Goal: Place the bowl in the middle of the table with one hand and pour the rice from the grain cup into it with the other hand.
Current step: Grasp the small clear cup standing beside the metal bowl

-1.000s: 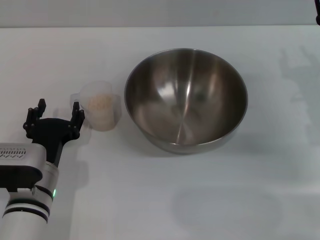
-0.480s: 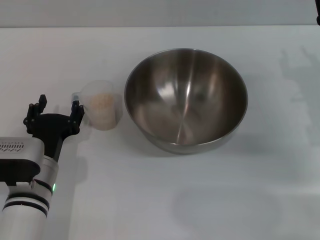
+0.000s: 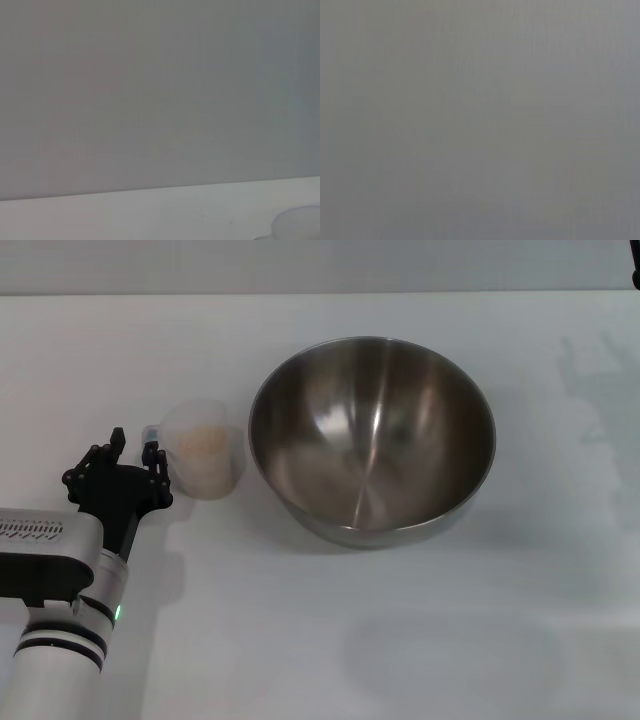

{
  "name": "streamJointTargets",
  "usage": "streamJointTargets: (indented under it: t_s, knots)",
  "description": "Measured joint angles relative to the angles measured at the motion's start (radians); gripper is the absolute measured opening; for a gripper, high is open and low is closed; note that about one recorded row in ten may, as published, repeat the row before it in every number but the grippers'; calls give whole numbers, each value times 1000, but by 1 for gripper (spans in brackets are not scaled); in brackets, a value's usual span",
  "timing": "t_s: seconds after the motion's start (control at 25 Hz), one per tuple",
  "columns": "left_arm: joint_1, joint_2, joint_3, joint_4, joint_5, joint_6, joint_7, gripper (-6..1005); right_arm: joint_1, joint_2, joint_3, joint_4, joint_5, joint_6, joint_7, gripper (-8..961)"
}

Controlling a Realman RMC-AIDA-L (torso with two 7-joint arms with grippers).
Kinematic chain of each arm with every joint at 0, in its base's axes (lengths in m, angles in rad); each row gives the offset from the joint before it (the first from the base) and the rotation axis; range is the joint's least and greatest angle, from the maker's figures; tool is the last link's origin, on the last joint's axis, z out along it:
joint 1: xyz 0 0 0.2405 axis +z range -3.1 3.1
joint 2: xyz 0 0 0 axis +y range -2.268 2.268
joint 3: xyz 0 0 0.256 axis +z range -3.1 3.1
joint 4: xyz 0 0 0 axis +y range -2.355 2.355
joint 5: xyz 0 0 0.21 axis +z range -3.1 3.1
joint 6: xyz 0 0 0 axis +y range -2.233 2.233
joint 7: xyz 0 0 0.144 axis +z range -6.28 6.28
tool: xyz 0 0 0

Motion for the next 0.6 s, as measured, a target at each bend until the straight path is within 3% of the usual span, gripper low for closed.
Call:
streamJointTargets:
  t_s: [0.12, 0.6]
  knots:
    - [-1, 0, -3, 0, 2, 0, 0, 334, 0, 0, 1, 0, 0, 0, 0, 517]
    - [-24, 0, -7, 31, -3, -10, -54, 61, 21, -4, 10, -21, 1, 0, -1, 516]
